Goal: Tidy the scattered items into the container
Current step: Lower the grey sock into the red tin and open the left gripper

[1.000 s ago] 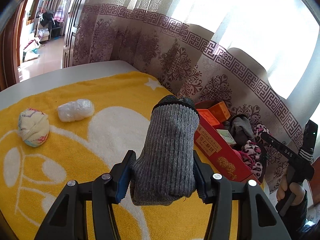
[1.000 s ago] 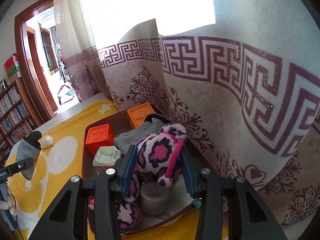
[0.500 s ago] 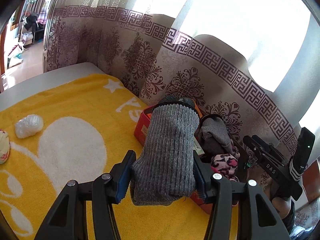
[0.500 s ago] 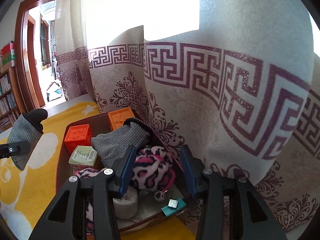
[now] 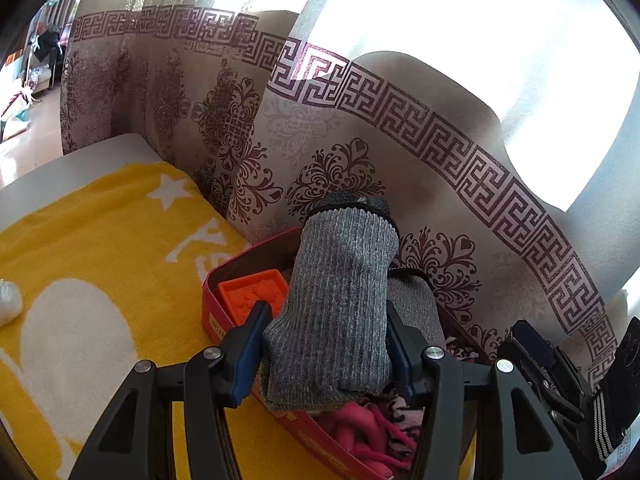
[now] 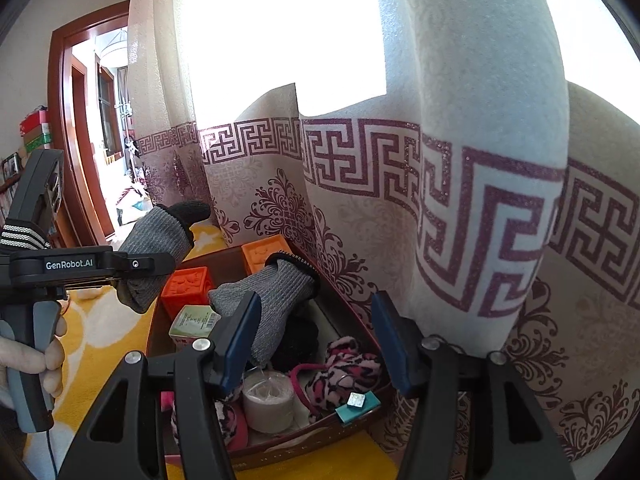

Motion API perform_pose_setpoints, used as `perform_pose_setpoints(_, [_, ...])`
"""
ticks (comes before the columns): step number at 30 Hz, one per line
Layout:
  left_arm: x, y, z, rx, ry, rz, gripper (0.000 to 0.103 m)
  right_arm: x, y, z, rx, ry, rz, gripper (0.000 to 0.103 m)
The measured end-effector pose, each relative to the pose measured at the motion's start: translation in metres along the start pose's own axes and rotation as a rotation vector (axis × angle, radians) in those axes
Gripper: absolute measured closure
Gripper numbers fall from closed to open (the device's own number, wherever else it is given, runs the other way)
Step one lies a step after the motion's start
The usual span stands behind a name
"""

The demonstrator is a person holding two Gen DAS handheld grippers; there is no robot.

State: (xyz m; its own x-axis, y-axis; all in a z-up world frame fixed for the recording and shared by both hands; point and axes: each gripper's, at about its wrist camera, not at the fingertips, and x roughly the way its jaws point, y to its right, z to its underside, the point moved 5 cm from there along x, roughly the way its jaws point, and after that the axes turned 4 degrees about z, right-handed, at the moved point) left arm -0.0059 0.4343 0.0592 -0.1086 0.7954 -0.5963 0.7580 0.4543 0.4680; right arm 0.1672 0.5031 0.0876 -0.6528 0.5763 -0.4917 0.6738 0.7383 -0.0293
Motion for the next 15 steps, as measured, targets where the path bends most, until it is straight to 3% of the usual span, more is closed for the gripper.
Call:
perform_pose_setpoints(6, [0.026,0.005,-0.013,-0.002,-0.003,0.019,0.045,0.004,-0.003,0.005,0.0,-0.017,-0.02,0.042])
perform_pose_setpoints(8, [0.03,0.007,-0.011,0.0,-0.012,0.026,0.04,0.005,-0.003,0.006,0.001,-0.02,-0.023,0.042])
perform_pose_setpoints(10, [0.031,0.006,-0.009,-0.001,-0.011,0.018,0.033,0.005,-0.003,0.006,0.004,-0.021,-0.025,0.042])
perform_pose_setpoints(15, [0.023,-0.004,-0.004,-0.015,-0.007,0.004,0.033,0.008,-0.005,0.008,0.005,-0.03,-0.031,0.042])
